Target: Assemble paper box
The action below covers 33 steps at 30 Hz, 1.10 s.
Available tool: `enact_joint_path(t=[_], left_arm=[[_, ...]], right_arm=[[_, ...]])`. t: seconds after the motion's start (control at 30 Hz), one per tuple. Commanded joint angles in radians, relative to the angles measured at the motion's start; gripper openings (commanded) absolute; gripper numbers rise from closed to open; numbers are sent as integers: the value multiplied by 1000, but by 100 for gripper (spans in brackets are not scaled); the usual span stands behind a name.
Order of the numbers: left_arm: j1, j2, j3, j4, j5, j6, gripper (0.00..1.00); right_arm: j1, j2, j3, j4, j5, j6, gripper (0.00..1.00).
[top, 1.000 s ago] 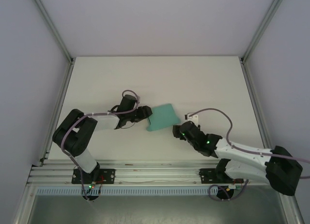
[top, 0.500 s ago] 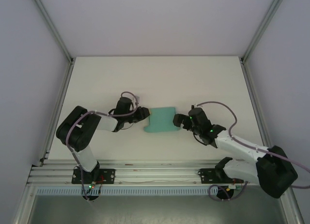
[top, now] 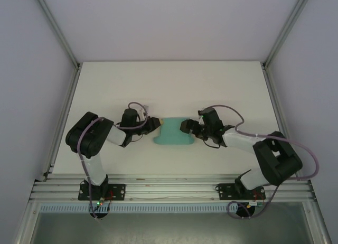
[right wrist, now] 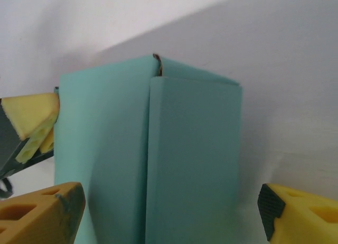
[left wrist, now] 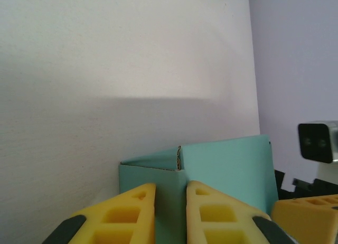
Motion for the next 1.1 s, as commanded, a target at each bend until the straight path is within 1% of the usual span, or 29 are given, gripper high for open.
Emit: enact_joint_path(t=[0.0, 0.17, 0.2, 0.3, 0.33, 0.37, 0.4, 0.47, 0.5, 0.53, 0.6, 0.67, 0.73, 0.8, 0.87, 0.93, 1.0, 1.07], left_arm=[[11, 56, -43, -24, -2, -20, 17], [11, 50, -52, 9, 1, -8, 17], [12, 42, -51, 8, 2, 0, 18], [11, 0, -40, 11, 3, 19, 26], [12, -21, -32, 13, 3, 23, 29], [12, -41, -24, 12, 2, 30, 32], [11, -64, -13, 2, 5, 41, 39], [10, -121, 17, -53, -5, 82, 59], [9, -150, 34, -90, -14, 111, 77], [6, -183, 51, -136, -36, 147, 99], [2, -246, 84, -218, -85, 224, 100], [-7, -320, 133, -335, -132, 336, 100], [-34, -395, 176, -443, -179, 506, 100], [-90, -461, 206, -543, -261, 703, 100], [-173, -517, 231, -649, -338, 924, 100], [-244, -550, 243, -736, -364, 1097, 100], [-288, -568, 264, -831, -349, 1212, 100], [-321, -583, 283, -896, -353, 1277, 100]], right_arm=[[-12, 33, 18, 142, -128, 60, 82], [-26, 50, 4, 258, -187, 110, 66], [-30, 46, 1, 271, -196, 120, 62], [-38, 22, 2, 269, -198, 127, 47], [-40, 10, 7, 255, -198, 129, 44], [-40, 0, 11, 239, -193, 129, 42], [-41, -8, 14, 229, -191, 130, 42], [-41, -33, 23, 203, -185, 139, 42], [-43, -51, 28, 186, -175, 145, 42], [-43, -67, 34, 165, -169, 147, 41], [-45, -103, 57, 73, -121, 155, 42], [-51, -146, 101, -87, -54, 158, 43], [-62, -184, 152, -246, 0, 167, 43], [-82, -216, 189, -357, 16, 207, 43], [-118, -241, 232, -462, -4, 266, 44], [-164, -252, 283, -589, -37, 310, 43], [-209, -247, 334, -718, -86, 343, 42], [-248, -235, 375, -813, -158, 350, 42]])
